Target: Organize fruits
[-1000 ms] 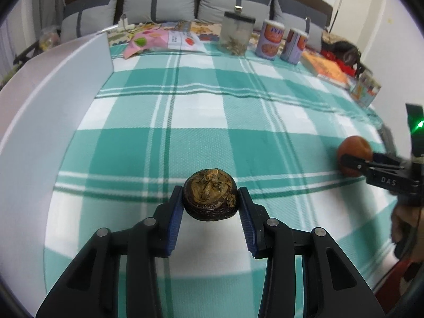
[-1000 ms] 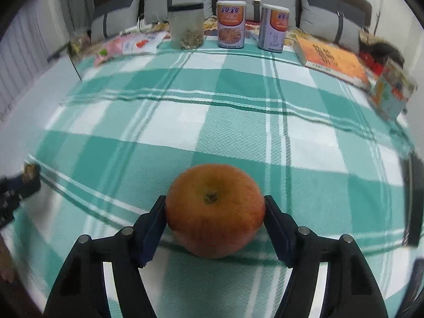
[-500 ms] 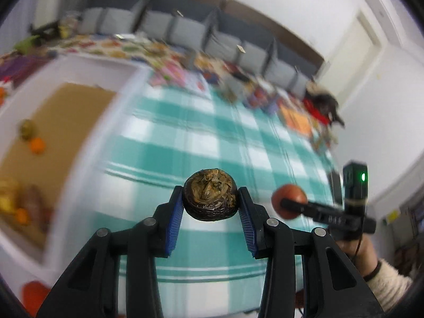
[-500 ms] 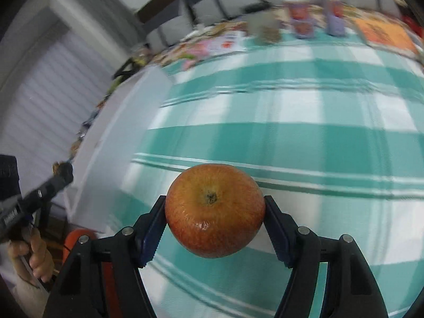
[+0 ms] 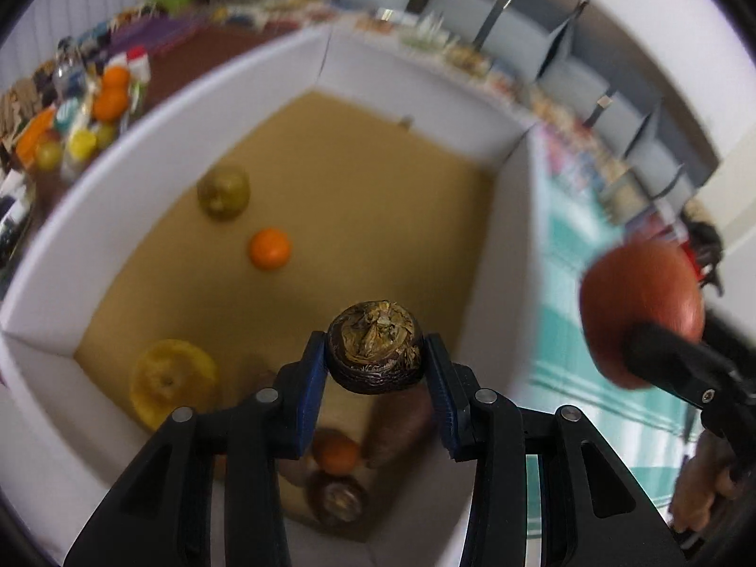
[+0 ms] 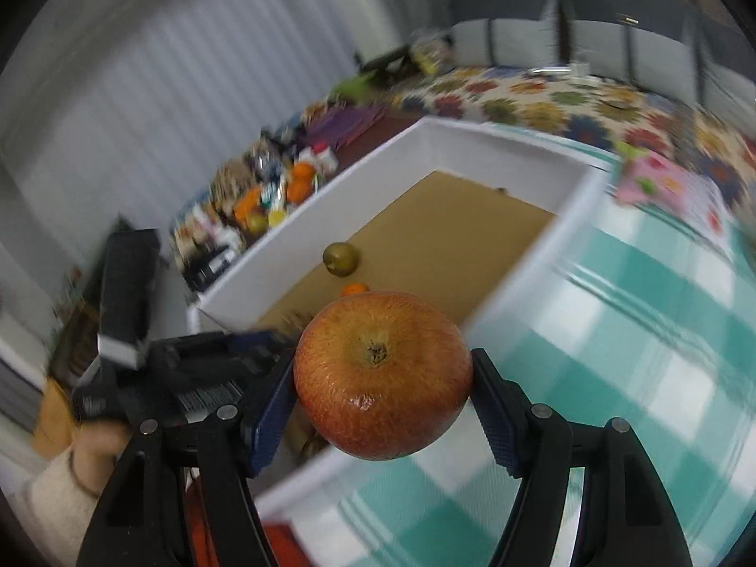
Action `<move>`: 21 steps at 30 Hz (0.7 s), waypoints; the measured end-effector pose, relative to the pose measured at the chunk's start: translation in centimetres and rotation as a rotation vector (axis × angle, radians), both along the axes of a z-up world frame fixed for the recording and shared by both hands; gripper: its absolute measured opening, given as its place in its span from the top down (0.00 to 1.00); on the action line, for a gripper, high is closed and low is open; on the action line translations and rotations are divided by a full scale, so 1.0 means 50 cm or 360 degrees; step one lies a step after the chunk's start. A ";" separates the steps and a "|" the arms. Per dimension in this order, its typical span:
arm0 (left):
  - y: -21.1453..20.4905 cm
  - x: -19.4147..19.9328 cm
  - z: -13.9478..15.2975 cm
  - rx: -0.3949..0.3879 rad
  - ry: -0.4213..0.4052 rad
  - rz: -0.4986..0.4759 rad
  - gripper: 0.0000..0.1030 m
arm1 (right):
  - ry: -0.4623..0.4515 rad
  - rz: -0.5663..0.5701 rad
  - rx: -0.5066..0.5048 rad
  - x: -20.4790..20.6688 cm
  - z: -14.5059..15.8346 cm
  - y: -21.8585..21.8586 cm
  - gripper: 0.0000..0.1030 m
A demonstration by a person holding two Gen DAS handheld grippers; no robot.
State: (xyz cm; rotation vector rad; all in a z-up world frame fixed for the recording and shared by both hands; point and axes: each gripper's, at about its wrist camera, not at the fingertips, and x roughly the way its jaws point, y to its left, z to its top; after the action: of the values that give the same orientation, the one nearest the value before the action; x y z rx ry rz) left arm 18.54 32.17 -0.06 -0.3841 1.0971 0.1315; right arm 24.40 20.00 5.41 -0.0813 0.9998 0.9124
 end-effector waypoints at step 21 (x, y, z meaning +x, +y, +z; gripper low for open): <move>-0.037 -0.068 0.079 0.0538 -0.0260 0.0104 0.16 | -0.0153 -0.0115 -0.0212 0.066 0.027 0.021 0.00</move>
State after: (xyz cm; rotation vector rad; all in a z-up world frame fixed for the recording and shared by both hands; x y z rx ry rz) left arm 15.16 30.31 3.89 -0.1240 0.8817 0.3329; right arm 27.72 21.06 6.78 -0.1981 0.9673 0.7687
